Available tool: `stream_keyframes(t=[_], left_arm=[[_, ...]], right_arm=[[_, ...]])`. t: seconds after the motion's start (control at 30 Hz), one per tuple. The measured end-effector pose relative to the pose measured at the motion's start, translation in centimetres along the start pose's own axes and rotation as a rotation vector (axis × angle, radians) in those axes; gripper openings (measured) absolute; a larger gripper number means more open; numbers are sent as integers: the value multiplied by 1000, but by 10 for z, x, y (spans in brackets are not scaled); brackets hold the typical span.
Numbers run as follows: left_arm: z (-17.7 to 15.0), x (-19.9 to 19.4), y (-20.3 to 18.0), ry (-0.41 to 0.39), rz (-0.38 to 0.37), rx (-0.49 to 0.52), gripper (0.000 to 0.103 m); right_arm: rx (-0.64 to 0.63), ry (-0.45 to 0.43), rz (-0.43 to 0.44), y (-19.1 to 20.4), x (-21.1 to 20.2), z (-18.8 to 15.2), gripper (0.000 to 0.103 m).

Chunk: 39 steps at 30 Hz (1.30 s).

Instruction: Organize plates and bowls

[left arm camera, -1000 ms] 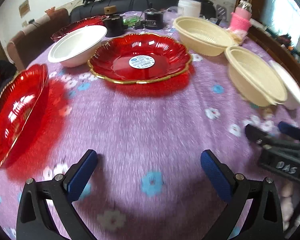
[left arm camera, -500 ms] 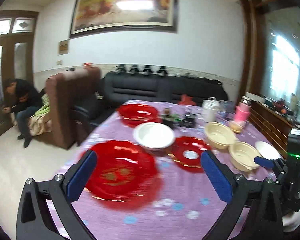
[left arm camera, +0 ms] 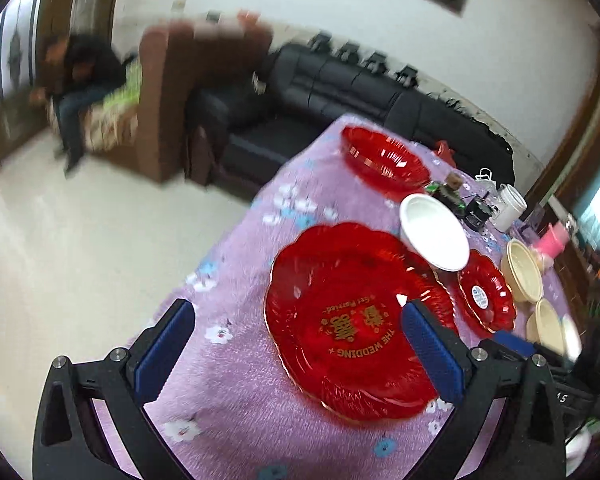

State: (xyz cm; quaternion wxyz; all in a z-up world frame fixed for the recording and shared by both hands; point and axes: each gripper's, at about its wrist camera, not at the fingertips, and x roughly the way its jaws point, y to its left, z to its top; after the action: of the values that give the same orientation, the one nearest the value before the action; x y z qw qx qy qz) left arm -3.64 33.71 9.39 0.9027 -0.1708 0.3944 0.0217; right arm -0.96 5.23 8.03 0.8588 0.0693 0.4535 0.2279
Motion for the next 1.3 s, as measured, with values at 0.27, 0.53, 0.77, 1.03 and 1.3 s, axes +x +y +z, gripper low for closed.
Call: stream_keyframes(t=[0.27,0.53,0.77,1.03,1.3], left_arm=[[9,55,11,112,-24,-46,83],[0,84,2,189,14,7,39],[-1,80,2,168,41,8,25],[2,44,-1,84,31,11,25],[-20,35,-2,84,55,22,25]], right_arm=[[84,86,45,-3,38,7,67],[69,115,21,5,61,12,39],[8,90,-19,18,63,11,20],[-51,14,-21,35,34,12,19],[-49,29,-2,31,27,-12,19]])
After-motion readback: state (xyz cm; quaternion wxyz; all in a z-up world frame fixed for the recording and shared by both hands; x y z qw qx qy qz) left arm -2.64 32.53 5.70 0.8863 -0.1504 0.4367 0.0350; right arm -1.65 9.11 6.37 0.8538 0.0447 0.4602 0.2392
